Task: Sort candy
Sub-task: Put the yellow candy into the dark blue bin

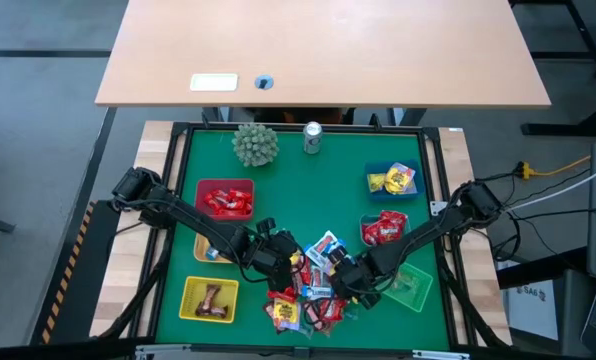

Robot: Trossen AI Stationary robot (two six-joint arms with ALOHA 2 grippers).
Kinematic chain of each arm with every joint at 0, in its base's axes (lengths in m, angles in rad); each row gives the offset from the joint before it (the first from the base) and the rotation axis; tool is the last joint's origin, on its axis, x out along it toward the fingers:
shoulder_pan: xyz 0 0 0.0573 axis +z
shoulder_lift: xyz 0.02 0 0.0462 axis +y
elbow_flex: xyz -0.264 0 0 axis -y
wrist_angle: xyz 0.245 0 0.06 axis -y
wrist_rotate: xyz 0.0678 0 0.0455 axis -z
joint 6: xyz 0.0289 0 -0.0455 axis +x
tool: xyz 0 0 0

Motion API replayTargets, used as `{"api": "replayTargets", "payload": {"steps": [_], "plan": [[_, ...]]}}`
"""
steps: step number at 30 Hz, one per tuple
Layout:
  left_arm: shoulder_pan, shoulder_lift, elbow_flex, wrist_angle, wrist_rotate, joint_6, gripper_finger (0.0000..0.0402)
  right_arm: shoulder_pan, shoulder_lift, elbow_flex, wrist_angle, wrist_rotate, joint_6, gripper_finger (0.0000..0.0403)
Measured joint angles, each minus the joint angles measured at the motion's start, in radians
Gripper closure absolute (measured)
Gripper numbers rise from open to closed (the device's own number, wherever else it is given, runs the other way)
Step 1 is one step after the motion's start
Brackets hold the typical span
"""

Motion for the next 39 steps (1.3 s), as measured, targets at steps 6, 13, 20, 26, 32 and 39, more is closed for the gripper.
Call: {"api": "replayTargets", "payload": {"steps": [6, 13, 20, 26, 32, 39], "plan": [[0.0, 0.0, 0.0, 0.0, 0.0, 0.0, 0.031, 0.0, 0.0, 0.0, 0.0, -0.002, 0.002, 0.0231], [0.0, 0.0, 0.0, 0.0, 0.0, 0.0, 0.031, 0.0, 0.0, 0.0, -0.002, -0.016, 0.002, 0.0298], [0.0, 0.0, 0.0, 0.0, 0.0, 0.0, 0.031, 0.0, 0.0, 0.0, -0.002, -0.016, 0.003, 0.0349], [0.0, 0.0, 0.0, 0.0, 0.0, 0.0, 0.031, 0.0, 0.0, 0.0, -0.002, -0.016, 0.003, 0.0354], [0.0, 0.0, 0.0, 0.0, 0.0, 0.0, 0.031, 0.0, 0.0, 0.0, -0.012, -0.016, 0.003, 0.0307], [0.0, 0.0, 0.0, 0.0, 0.0, 0.0, 0.031, 0.0, 0.0, 0.035, -0.089, -0.016, 0.003, 0.0241]]}}
